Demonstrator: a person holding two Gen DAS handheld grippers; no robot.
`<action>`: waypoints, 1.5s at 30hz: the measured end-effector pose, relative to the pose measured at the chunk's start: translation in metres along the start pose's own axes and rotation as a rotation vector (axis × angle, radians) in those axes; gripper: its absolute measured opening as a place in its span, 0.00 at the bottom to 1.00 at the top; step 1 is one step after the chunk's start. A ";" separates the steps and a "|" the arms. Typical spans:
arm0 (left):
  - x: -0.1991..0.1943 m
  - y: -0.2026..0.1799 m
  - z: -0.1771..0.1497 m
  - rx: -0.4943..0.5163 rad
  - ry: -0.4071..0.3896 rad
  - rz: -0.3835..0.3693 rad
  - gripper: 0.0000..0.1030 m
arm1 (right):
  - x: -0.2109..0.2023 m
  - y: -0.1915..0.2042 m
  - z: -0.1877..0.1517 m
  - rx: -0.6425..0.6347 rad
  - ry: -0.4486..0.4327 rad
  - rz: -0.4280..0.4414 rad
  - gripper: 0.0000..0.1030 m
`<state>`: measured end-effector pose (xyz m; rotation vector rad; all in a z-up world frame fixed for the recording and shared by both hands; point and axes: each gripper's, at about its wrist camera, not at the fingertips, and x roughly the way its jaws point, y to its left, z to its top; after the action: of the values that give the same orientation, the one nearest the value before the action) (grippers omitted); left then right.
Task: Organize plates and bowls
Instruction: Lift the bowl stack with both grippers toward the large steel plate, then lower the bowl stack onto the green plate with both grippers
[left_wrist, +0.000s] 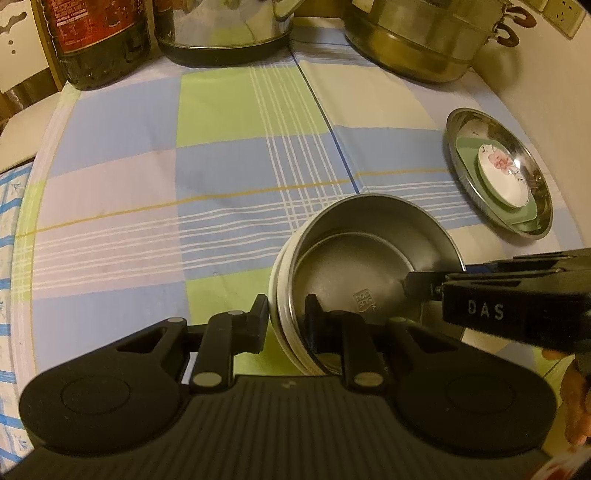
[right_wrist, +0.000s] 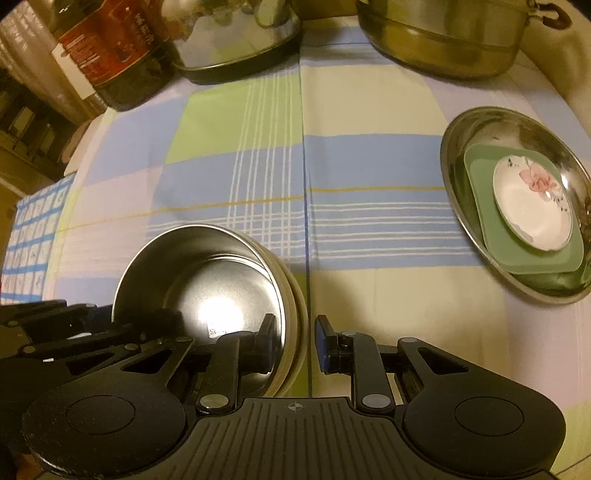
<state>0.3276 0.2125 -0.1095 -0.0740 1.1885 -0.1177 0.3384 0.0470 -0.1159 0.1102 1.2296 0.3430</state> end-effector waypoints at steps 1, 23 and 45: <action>0.000 0.000 0.000 0.002 -0.001 -0.003 0.18 | 0.000 -0.002 0.001 0.014 0.002 0.010 0.21; -0.003 -0.006 -0.002 0.004 0.013 -0.040 0.19 | -0.005 -0.015 -0.002 0.087 -0.016 0.043 0.16; -0.024 -0.075 0.027 0.032 -0.053 -0.035 0.19 | -0.051 -0.066 0.011 0.063 -0.072 0.048 0.16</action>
<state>0.3397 0.1413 -0.0687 -0.0695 1.1328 -0.1648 0.3472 -0.0298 -0.0836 0.2052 1.1684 0.3392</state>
